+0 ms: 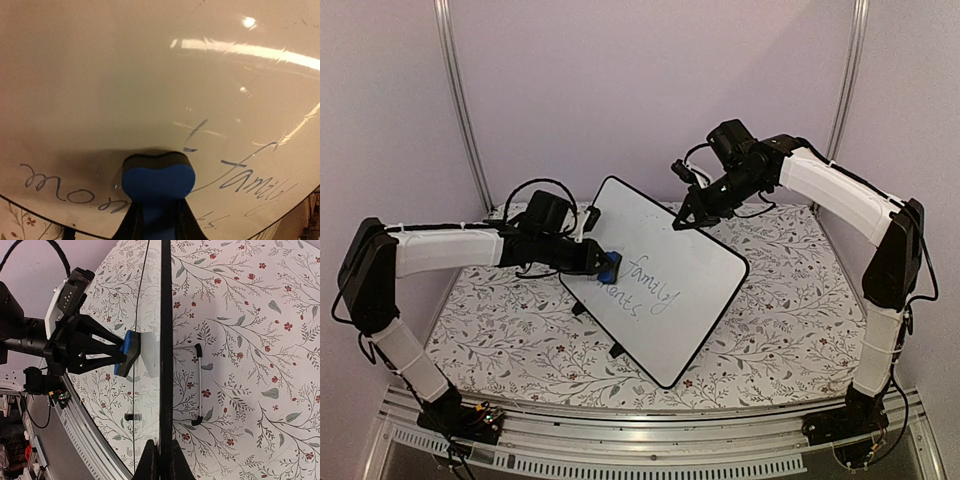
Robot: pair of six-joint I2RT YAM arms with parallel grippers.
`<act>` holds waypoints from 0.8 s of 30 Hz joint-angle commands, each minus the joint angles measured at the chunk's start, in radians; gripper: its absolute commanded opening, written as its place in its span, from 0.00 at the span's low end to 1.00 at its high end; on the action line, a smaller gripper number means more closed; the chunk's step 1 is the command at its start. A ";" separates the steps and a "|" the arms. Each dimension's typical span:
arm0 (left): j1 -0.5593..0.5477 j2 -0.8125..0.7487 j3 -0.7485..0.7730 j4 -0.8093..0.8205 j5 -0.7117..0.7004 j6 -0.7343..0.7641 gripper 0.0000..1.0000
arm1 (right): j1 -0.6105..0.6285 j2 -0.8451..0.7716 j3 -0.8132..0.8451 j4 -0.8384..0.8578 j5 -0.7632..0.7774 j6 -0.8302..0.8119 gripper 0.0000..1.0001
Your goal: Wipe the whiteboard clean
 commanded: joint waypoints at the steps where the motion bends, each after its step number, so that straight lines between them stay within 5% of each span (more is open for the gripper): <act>1: -0.018 0.063 0.143 -0.014 -0.012 0.038 0.00 | 0.039 0.019 -0.002 -0.046 0.033 -0.120 0.00; 7: -0.025 0.095 0.190 -0.039 -0.006 0.037 0.00 | 0.038 0.020 0.000 -0.047 0.034 -0.121 0.00; 18: -0.058 -0.005 -0.117 0.092 -0.005 -0.038 0.00 | 0.039 0.023 -0.001 -0.048 0.035 -0.121 0.00; 24: -0.069 -0.013 -0.158 0.133 0.005 -0.050 0.00 | 0.039 0.023 0.001 -0.047 0.038 -0.122 0.00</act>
